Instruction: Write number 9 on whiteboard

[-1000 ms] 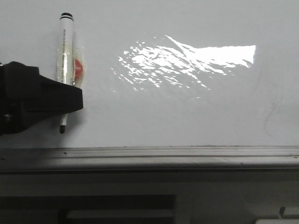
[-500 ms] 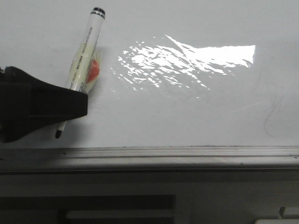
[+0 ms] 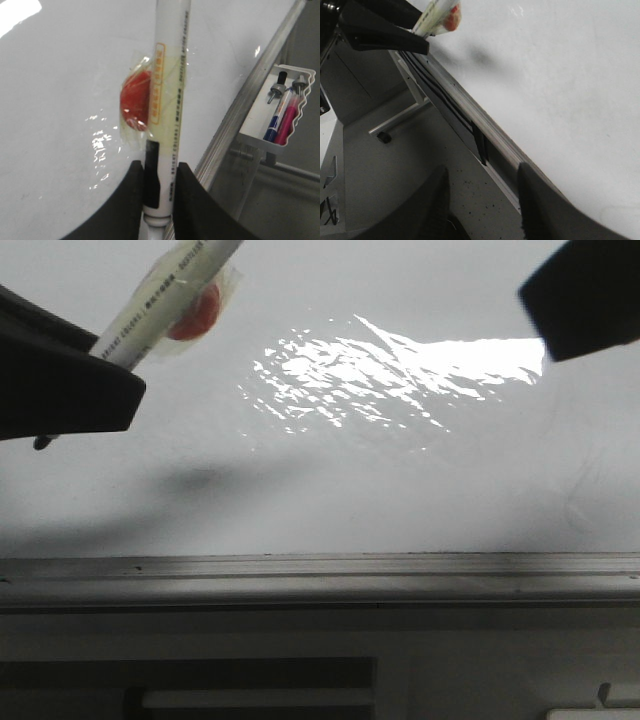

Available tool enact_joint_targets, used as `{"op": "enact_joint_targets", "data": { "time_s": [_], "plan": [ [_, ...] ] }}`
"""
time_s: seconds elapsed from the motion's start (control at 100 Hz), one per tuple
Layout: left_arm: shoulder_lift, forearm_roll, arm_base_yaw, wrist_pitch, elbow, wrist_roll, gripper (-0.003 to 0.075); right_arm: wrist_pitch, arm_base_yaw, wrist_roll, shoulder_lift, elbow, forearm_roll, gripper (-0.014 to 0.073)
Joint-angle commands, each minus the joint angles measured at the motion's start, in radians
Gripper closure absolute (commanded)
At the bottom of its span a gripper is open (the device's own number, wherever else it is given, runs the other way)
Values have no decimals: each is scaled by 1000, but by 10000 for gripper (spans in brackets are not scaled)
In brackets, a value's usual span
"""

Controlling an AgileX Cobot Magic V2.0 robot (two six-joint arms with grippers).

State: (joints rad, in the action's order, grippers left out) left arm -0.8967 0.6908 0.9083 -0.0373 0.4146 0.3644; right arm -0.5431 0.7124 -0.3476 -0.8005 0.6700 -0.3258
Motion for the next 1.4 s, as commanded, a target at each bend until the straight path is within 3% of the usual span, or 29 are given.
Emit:
{"op": "enact_joint_targets", "data": {
  "time_s": [0.0, 0.12, 0.32, 0.47, 0.84, 1.24, 1.39],
  "plan": [
    [11, 91, 28, -47, 35, 9, 741, 131, 36, -20, -50, 35, -18, 298],
    [-13, 183, 56, -78, 35, 9, 741, 176, 117, -20, -109, 35, -18, 298],
    [-57, 202, 67, -122, 35, 9, 741, 285, 221, -18, -151, 35, -20, 298],
    [-61, 202, 67, -145, 35, 9, 741, 355, 221, -10, -151, 35, -32, 298],
    [-56, 207, 67, -168, 14, 9, 741, 362, 221, 0, -151, 35, -32, 298],
    [24, 239, 67, -112, -40, 9, 741, 295, 176, 8, -158, 63, -70, 298],
    [-13, 239, 67, -186, -40, 9, 741, 240, 192, 8, -183, 84, -74, 298]
  ]
}}
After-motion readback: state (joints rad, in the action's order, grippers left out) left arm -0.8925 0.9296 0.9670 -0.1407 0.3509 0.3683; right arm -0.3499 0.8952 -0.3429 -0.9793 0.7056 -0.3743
